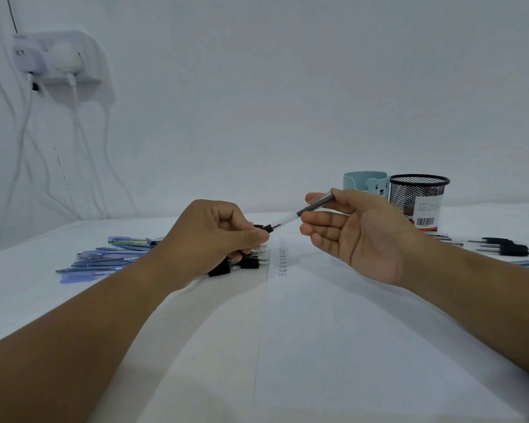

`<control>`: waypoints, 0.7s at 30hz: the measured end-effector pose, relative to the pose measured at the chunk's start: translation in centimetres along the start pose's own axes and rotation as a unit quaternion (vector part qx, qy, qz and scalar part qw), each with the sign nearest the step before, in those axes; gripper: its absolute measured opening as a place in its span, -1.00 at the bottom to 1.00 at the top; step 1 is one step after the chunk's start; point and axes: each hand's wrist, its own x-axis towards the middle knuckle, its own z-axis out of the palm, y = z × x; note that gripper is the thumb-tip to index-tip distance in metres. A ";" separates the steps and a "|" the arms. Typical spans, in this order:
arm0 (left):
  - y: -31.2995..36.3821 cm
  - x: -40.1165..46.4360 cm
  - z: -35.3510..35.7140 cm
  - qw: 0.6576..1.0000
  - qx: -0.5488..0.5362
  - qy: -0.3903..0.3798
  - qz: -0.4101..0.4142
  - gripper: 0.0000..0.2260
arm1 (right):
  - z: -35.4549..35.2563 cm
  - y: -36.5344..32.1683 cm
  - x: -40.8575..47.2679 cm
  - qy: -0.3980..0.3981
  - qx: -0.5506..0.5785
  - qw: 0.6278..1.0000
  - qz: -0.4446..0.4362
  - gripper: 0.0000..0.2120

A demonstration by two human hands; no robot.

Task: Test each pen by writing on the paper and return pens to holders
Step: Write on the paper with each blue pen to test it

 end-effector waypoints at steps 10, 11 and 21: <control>0.4 -0.2 0.9 0.998 0.044 -0.033 0.025 -0.77 | 1.3 2.1 0.5 0.010 -0.196 0.978 -0.070 -0.72; 0.4 -0.2 0.7 0.995 0.086 -0.041 0.027 -0.81 | 1.2 2.2 0.7 0.037 -0.203 0.975 -0.085 -0.80; 1.1 -0.2 -1.1 0.949 0.233 -0.212 -0.027 -0.95 | 0.4 2.3 1.5 -0.006 -0.312 0.950 -0.018 -0.87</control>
